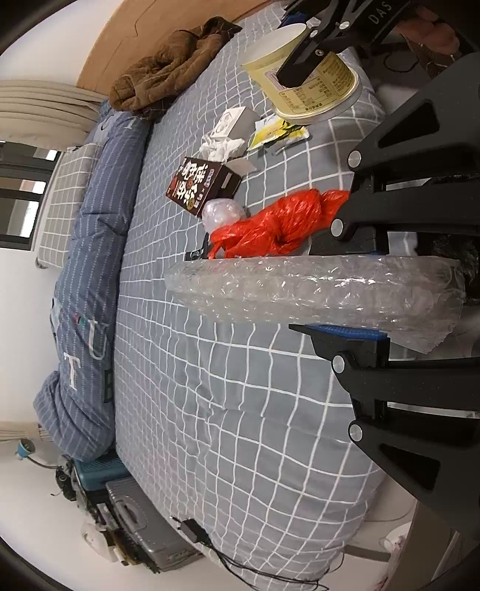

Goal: Collect trash
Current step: 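Carry the bubble wrap and paper cup with both tools over the black bin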

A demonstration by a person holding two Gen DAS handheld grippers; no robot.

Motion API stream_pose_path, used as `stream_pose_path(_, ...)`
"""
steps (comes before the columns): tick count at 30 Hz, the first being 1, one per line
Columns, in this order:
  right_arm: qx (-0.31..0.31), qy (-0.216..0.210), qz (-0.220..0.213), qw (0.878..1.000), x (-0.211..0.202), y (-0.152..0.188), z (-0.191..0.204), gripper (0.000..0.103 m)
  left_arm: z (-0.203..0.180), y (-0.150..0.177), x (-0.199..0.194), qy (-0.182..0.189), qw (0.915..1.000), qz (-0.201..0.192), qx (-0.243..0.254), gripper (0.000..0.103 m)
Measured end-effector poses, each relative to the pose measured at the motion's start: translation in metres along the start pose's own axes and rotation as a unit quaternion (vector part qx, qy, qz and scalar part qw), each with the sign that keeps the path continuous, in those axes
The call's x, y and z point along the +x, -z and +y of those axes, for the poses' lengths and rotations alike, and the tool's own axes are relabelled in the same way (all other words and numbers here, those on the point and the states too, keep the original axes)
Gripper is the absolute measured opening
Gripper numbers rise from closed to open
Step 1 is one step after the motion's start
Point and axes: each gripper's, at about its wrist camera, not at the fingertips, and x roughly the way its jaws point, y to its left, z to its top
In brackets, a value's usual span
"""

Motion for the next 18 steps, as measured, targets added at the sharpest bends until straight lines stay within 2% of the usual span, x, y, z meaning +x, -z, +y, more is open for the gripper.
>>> stream_pose_path(7,0.010,-0.003,0.004,1.000,-0.023,0.009,0.002,0.069,-0.007,0.015,-0.020,0.010,0.9999,0.003,0.003,0.025)
stream_pose_path(18,0.011,0.002,0.016,1.000,-0.055,0.041,0.011,0.069,-0.015,0.049,-0.043,0.013,0.9997,0.019,0.006,0.025)
